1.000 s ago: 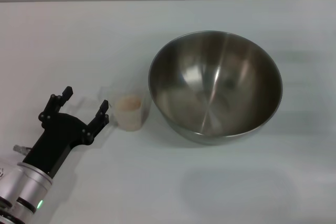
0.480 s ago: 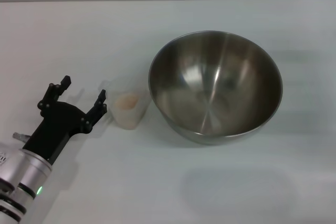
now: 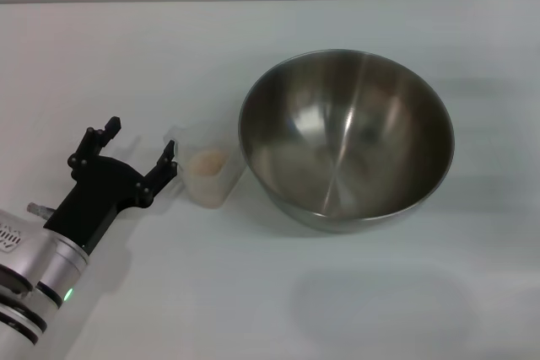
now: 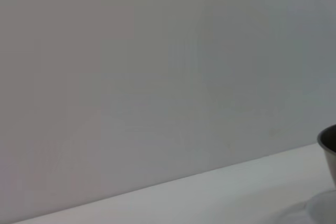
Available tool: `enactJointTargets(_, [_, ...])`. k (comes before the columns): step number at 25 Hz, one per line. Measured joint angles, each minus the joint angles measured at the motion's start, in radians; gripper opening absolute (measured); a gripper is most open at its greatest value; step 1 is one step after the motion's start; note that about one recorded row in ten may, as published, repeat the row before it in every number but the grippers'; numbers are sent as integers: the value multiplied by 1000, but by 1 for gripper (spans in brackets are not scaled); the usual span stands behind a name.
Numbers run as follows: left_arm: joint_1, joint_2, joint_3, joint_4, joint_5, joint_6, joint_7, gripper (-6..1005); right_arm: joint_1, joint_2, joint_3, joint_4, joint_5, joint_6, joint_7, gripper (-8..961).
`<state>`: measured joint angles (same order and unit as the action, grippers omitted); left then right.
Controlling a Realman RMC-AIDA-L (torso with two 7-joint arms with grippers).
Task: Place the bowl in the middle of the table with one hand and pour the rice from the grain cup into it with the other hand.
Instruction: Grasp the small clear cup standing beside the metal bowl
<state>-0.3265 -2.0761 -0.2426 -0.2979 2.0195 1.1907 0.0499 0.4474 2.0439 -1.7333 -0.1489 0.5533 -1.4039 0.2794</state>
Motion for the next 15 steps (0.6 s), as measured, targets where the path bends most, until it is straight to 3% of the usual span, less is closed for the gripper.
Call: enactJointTargets(15, [-13, 1, -7, 3, 2, -16, -6, 824, 10, -1, 1, 0, -1, 22, 0, 783])
